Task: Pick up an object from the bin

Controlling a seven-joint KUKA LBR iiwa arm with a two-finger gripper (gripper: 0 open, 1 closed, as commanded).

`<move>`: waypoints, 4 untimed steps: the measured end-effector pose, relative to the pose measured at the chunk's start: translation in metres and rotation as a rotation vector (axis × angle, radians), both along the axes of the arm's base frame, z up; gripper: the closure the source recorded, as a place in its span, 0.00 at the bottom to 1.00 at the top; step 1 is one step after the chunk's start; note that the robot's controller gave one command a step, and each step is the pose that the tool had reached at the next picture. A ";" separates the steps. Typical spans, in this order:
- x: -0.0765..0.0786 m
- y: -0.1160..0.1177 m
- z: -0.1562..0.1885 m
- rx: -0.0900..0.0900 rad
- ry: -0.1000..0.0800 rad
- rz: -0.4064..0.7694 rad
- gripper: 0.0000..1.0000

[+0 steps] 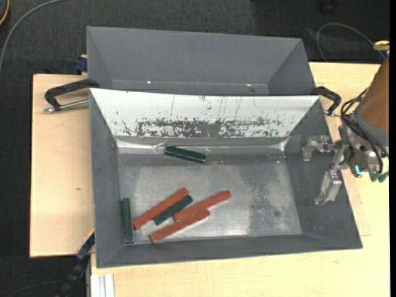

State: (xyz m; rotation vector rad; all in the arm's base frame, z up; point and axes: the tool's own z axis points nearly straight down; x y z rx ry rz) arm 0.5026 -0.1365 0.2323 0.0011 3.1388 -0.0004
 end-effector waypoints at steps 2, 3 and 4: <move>0.006 0.155 -0.166 0.005 0.008 0.078 0.00; 0.007 0.151 -0.162 0.001 0.002 0.073 1.00; 0.027 0.220 -0.003 0.001 -0.009 0.458 1.00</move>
Offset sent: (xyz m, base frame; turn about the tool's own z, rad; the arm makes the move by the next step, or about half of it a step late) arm -0.0022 0.0748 -0.0691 0.0420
